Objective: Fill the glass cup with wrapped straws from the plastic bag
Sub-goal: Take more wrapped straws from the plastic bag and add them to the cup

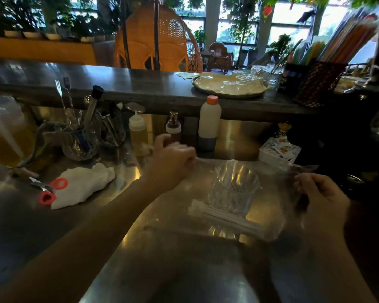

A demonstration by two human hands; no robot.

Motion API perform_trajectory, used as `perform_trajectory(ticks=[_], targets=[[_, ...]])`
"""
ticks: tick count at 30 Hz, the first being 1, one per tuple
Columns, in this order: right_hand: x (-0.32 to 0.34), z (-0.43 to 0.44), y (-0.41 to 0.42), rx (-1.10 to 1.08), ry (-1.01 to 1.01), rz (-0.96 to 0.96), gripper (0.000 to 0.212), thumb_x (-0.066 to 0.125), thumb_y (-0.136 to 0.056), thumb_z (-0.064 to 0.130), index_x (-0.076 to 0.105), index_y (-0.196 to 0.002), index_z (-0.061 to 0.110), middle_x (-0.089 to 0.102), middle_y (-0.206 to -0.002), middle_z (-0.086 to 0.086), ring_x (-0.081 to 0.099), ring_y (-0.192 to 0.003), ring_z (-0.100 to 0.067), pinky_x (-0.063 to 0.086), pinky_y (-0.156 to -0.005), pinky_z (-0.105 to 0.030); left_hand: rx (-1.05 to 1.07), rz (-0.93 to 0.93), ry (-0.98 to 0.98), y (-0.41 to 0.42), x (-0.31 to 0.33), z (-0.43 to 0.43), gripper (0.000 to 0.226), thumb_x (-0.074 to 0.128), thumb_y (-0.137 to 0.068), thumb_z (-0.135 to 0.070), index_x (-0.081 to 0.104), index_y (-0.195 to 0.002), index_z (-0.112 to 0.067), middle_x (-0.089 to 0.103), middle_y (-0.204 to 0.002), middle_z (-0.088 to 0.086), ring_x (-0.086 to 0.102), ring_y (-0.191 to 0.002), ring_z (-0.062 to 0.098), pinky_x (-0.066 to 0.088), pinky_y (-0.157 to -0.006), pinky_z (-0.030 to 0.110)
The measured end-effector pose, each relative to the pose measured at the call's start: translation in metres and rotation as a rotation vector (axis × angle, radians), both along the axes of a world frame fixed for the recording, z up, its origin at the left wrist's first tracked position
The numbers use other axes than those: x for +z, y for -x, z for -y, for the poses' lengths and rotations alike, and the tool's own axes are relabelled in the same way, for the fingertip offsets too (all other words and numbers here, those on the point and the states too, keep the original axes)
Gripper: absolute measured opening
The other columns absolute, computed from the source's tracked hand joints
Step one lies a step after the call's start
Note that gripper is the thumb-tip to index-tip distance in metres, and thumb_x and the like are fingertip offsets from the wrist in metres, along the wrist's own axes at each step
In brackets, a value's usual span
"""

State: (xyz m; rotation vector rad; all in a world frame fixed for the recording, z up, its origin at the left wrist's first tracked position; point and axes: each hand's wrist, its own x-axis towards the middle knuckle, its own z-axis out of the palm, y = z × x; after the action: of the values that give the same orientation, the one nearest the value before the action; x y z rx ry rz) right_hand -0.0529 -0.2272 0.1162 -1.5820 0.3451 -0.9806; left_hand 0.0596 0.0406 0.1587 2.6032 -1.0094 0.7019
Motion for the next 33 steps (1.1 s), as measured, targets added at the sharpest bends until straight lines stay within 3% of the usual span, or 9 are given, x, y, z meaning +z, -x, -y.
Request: perform_trajectory(ticks=[1,3,7,11,15,18,21,28,33], targets=[[-0.001,0.002,0.001,-0.008,-0.010,-0.005,0.013,0.055,-0.088,0.014,0.065,-0.082,0.020,0.064,-0.069,0.009,0.056,-0.064,0.001,0.048,-0.061,-0.017,-0.003,0.070,0.027,0.003,0.009,0.001,0.015,0.050,-0.090,-0.022,0.063,-0.082,-0.022,0.068,-0.083,-0.003,0.062,-0.093,0.018,0.011,-0.098,0.032],[-0.007,0.004,0.002,-0.005,-0.032,-0.018,0.012,0.056,-0.088,0.014,0.066,-0.084,0.019,0.064,-0.070,0.007,0.057,-0.067,-0.002,0.047,-0.063,-0.019,-0.033,0.020,-0.011,0.005,0.023,0.001,0.014,0.051,-0.090,-0.023,0.061,-0.080,-0.025,0.061,-0.079,-0.009,0.060,-0.095,0.016,0.011,-0.098,0.032],[-0.014,-0.002,-0.002,0.043,-0.077,-0.046,0.012,0.055,-0.088,0.010,0.065,-0.083,0.014,0.065,-0.065,0.010,0.057,-0.062,0.004,0.044,-0.056,-0.005,-0.013,-0.044,0.014,-0.005,0.043,-0.009,0.010,0.057,-0.088,-0.017,0.065,-0.085,-0.022,0.068,-0.093,-0.003,0.057,-0.100,0.016,0.012,-0.103,0.035],[-0.022,-0.009,-0.006,0.072,-0.045,-0.049,0.011,0.053,-0.088,0.007,0.063,-0.084,0.010,0.065,-0.063,0.014,0.055,-0.059,0.009,0.042,-0.056,-0.002,0.044,-0.191,-0.144,-0.007,0.040,-0.013,0.011,0.054,-0.089,-0.018,0.062,-0.087,-0.024,0.063,-0.090,-0.004,0.055,-0.102,0.016,0.016,-0.106,0.042],[-0.034,-0.017,-0.004,0.125,-0.050,-0.078,0.011,0.052,-0.089,0.008,0.063,-0.086,0.009,0.060,-0.074,-0.005,0.054,-0.058,0.007,0.042,-0.056,-0.003,0.062,-0.304,-0.241,-0.004,0.019,-0.016,0.012,0.051,-0.090,-0.024,0.056,-0.101,-0.025,0.062,-0.098,-0.007,0.055,-0.107,0.013,0.011,-0.109,0.043],[-0.038,-0.019,-0.006,0.120,-0.070,-0.054,0.017,0.052,-0.089,0.006,0.062,-0.080,0.017,0.059,-0.074,-0.004,0.055,-0.059,0.007,0.043,-0.056,-0.004,-0.011,-0.286,-0.192,-0.001,0.012,-0.007,0.023,0.054,-0.088,-0.036,0.053,-0.108,-0.026,0.063,-0.108,-0.004,0.057,-0.104,0.014,0.024,-0.103,0.039],[-0.038,-0.020,-0.009,0.115,-0.074,-0.038,0.017,0.052,-0.089,0.007,0.062,-0.081,0.018,0.060,-0.074,-0.002,0.056,-0.060,0.007,0.044,-0.056,-0.005,-0.133,-0.256,-0.140,0.002,0.010,0.009,0.025,0.051,-0.088,-0.040,0.053,-0.108,-0.025,0.064,-0.103,-0.005,0.058,-0.090,0.009,0.037,-0.092,0.034],[-0.052,-0.018,-0.004,0.211,-0.119,-0.051,0.009,0.057,-0.085,0.009,0.063,-0.087,0.015,0.062,-0.077,-0.004,0.058,-0.063,0.002,0.047,-0.059,-0.009,-0.160,-0.264,-0.068,-0.002,-0.001,0.022,0.014,0.050,-0.091,-0.031,0.061,-0.091,-0.023,0.065,-0.083,-0.006,0.056,-0.070,0.004,0.040,-0.075,0.024],[-0.090,-0.023,0.007,0.310,-0.194,-0.184,0.028,0.065,-0.075,-0.002,0.063,-0.090,0.021,0.066,-0.081,-0.003,0.062,-0.073,-0.006,0.049,-0.067,-0.021,-0.140,-0.275,-0.050,-0.009,0.011,0.025,0.009,0.056,-0.087,-0.028,0.064,-0.086,-0.024,0.058,-0.073,-0.011,0.053,-0.063,-0.003,0.034,-0.057,0.011]])
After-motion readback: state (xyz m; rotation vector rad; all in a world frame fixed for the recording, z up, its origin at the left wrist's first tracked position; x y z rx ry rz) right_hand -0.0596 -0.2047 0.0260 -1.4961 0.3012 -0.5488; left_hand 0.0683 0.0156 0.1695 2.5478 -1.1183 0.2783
